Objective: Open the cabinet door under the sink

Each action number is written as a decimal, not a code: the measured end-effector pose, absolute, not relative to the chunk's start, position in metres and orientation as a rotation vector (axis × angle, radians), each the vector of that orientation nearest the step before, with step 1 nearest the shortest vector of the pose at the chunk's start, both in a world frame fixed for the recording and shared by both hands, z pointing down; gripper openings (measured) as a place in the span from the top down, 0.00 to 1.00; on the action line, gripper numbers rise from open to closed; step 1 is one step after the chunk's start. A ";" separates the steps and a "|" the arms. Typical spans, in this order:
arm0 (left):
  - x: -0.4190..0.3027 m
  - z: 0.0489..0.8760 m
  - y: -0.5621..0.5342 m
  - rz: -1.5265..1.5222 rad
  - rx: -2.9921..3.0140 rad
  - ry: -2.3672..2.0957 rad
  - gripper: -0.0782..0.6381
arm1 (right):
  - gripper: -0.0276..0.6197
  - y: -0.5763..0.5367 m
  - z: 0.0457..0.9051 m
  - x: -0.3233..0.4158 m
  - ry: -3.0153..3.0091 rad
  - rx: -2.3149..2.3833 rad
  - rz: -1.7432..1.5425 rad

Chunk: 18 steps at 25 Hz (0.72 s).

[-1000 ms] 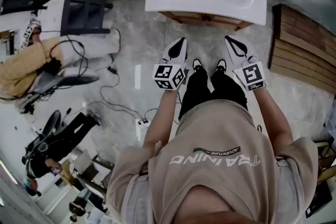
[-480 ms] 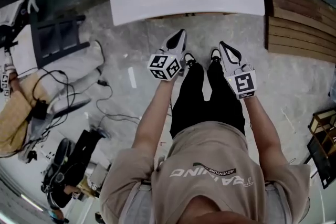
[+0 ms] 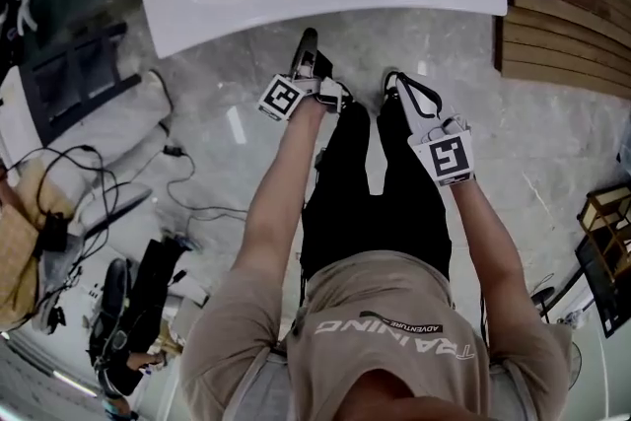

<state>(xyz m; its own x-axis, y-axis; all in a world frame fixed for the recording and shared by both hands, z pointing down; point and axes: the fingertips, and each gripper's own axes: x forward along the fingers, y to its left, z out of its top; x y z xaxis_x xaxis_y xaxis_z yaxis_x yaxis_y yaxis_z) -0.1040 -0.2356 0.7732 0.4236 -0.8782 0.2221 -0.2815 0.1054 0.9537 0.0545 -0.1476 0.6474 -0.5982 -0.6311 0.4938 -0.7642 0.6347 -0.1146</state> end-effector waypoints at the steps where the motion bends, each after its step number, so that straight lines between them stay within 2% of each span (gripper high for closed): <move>1: -0.104 0.779 -0.239 -0.700 1.375 -1.068 0.87 | 0.95 -0.147 0.653 0.055 -2.445 1.100 0.455; 8: -0.097 0.819 -0.254 -0.857 1.267 -1.068 0.87 | 0.95 -0.145 0.676 0.059 -2.451 0.997 0.453; 13: -0.086 0.834 -0.259 -0.908 1.243 -1.052 0.80 | 0.95 -0.147 0.684 0.069 -2.437 0.950 0.422; 15: -0.085 0.839 -0.260 -0.934 1.226 -1.043 0.72 | 0.95 -0.148 0.686 0.073 -2.432 0.953 0.428; 18: -0.083 0.843 -0.264 -0.973 1.208 -1.033 0.66 | 0.95 -0.148 0.688 0.079 -2.422 0.956 0.438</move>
